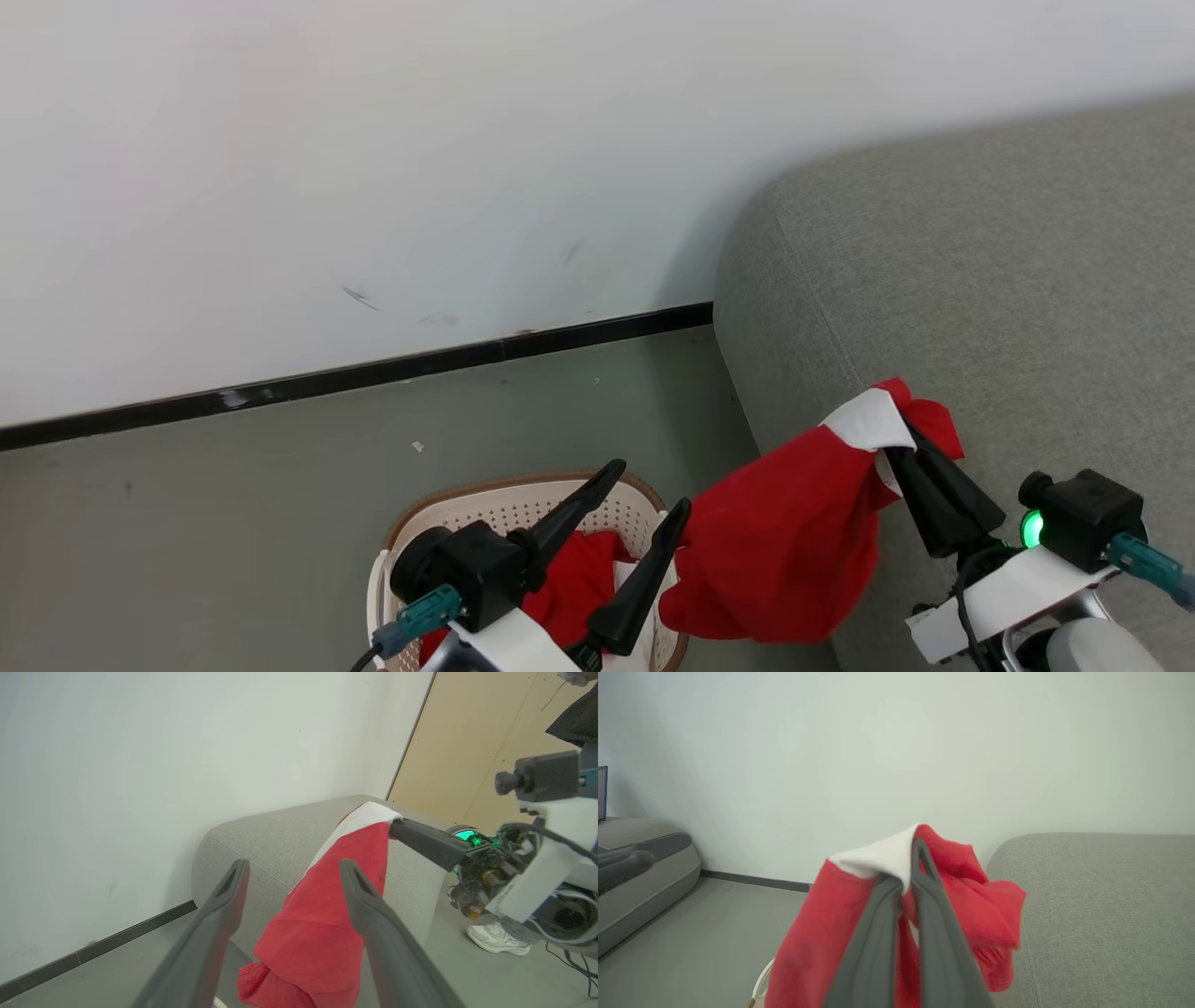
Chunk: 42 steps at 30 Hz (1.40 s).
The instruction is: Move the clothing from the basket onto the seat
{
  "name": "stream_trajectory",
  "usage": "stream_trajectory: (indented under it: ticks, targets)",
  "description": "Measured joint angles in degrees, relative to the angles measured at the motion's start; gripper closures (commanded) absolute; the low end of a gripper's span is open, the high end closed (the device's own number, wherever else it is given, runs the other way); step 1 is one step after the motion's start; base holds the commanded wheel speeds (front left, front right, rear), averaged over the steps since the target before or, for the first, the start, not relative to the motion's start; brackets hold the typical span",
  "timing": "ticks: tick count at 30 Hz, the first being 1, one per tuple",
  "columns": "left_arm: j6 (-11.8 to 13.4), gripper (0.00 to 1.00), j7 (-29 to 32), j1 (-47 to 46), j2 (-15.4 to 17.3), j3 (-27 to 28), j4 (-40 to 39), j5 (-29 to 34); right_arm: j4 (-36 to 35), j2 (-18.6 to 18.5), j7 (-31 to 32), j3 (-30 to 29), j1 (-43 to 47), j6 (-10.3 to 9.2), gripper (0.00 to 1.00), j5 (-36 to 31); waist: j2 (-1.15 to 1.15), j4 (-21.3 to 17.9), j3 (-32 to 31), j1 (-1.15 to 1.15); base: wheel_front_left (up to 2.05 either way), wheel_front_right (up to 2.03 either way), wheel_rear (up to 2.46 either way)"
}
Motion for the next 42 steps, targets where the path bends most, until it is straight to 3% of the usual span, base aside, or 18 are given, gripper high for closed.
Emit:
stream_trajectory:
  ticks: [18, 24, 34, 42]
  targets:
    - [0.6, 0.0, -0.4, 0.9, 0.0, -0.4, -1.1, 0.5, 3.4, -1.5, 0.0, -11.0, -2.9, -0.03, 1.0, 8.7, 0.0, -1.4, 2.5, 0.0, 0.0, 0.0, 0.0]
    - [1.1, 0.0, -0.2, 0.9, 0.0, -0.7, -1.7, 1.0, 5.9, -2.5, 1.2, -14.7, -7.5, -0.03, 1.0, 12.8, 0.0, -0.4, 4.1, 0.0, 0.0, 0.0, 0.0]
    - [2.1, 0.0, 0.7, 0.9, 0.2, -1.0, -2.8, 2.1, 14.3, -4.1, 5.5, -26.0, -17.0, -0.04, 1.0, 21.7, 0.0, 1.6, 7.3, 0.0, 0.0, 0.0, 0.0]
    - [2.5, 0.0, 1.7, 0.9, 0.3, -1.5, -3.6, 2.5, 21.4, -6.8, 9.5, -30.9, -26.0, -0.04, 1.0, 23.2, 0.0, 3.4, 10.4, 0.0, 0.0, 0.0, 0.0]
